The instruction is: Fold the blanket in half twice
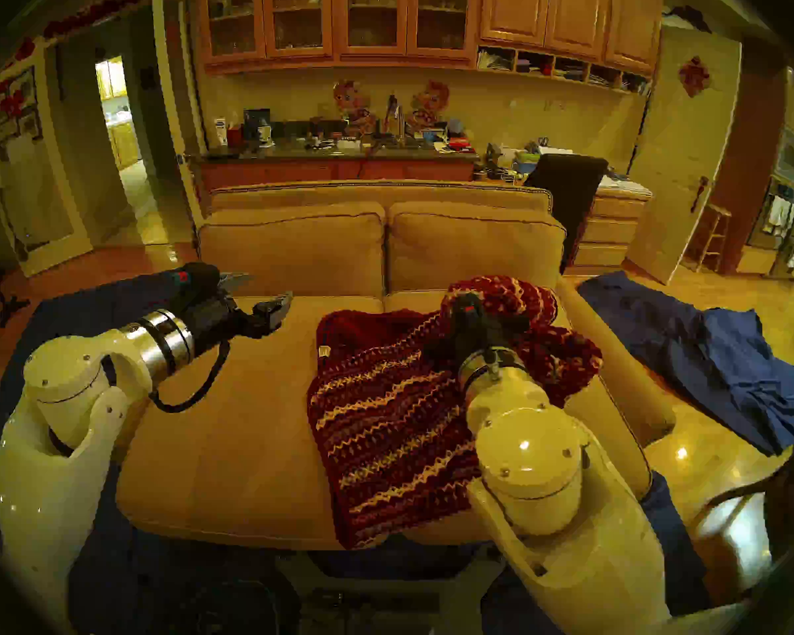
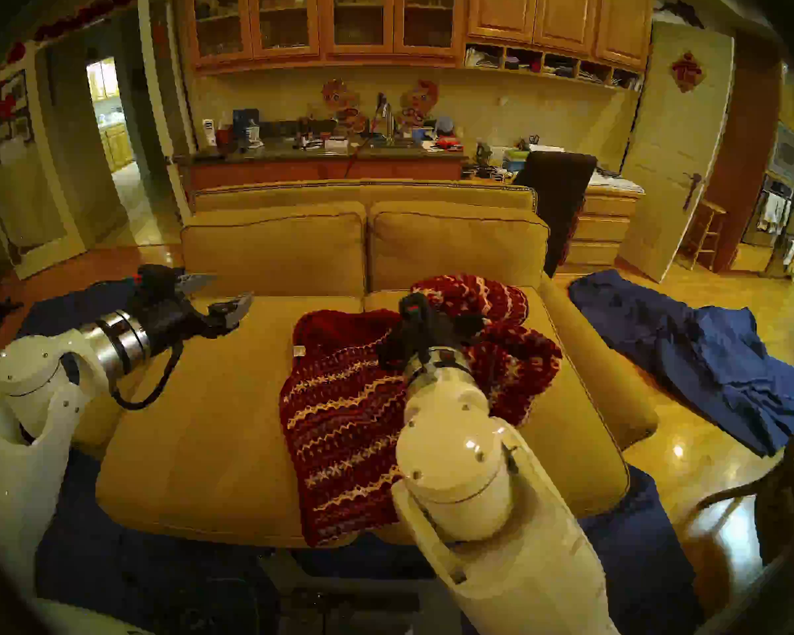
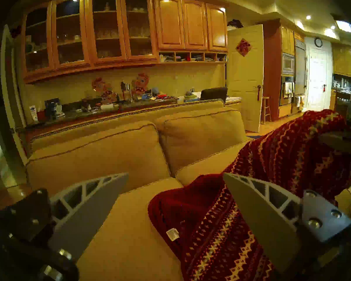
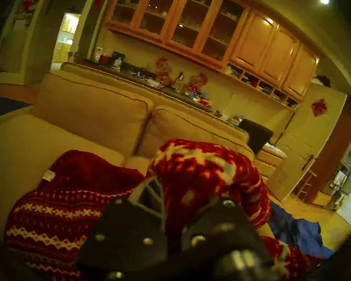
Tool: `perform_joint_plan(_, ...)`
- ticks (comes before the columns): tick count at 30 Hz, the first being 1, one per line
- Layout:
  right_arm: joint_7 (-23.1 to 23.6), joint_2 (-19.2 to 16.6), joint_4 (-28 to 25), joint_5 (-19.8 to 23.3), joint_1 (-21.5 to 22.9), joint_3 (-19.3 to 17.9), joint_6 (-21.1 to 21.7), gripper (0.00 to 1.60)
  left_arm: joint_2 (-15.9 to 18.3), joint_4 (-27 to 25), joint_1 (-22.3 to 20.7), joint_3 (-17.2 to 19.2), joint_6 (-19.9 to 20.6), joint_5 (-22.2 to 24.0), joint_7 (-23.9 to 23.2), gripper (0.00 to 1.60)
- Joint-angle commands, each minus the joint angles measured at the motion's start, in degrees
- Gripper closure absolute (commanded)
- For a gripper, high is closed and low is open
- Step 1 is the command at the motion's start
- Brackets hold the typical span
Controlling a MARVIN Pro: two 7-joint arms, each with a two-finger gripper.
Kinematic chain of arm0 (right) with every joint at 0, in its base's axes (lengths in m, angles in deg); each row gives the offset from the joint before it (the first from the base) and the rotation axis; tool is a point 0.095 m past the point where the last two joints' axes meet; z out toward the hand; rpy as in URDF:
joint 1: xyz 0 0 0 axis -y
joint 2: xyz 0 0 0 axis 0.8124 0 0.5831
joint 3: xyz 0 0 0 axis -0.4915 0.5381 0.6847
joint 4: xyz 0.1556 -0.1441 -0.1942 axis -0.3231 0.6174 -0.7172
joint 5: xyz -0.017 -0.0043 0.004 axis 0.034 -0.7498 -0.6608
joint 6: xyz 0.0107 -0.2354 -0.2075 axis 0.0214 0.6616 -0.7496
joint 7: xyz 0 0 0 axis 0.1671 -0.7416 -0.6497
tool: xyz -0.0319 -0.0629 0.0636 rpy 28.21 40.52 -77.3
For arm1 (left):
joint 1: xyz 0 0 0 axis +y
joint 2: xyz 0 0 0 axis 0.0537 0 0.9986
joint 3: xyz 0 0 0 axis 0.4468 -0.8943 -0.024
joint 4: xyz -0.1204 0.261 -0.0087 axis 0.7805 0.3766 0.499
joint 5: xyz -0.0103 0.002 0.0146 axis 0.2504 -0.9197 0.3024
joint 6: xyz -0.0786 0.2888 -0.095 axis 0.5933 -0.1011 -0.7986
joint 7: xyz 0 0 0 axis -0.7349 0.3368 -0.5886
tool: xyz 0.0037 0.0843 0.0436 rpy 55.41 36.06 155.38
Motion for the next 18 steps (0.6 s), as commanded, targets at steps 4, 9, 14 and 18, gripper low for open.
perform_joint_plan(4, -3.66, -2.74, -2.26, 6.37, 3.99, 3.50, 1.25, 0.00, -0.14, -0.27, -0.35, 0.07, -0.59, -0.09, 0.10, 0.00)
perform_joint_plan(9, -0.71, -3.52, -4.49, 9.19, 4.02, 3.32, 3.16, 0.01, -0.13, -0.27, -0.35, 0.07, -0.57, -0.08, 0.10, 0.00)
perform_joint_plan(14, 3.50, -3.84, -6.41, 15.10, 5.43, 3.47, 5.51, 0.06, -0.09, -0.28, -0.34, 0.09, -0.47, -0.04, 0.08, 0.00)
perform_joint_plan(18, 4.97, -3.60, -6.41, 17.41, 6.85, 3.56, 7.47, 0.00, -0.08, -0.28, -0.34, 0.08, -0.48, -0.03, 0.09, 0.00)
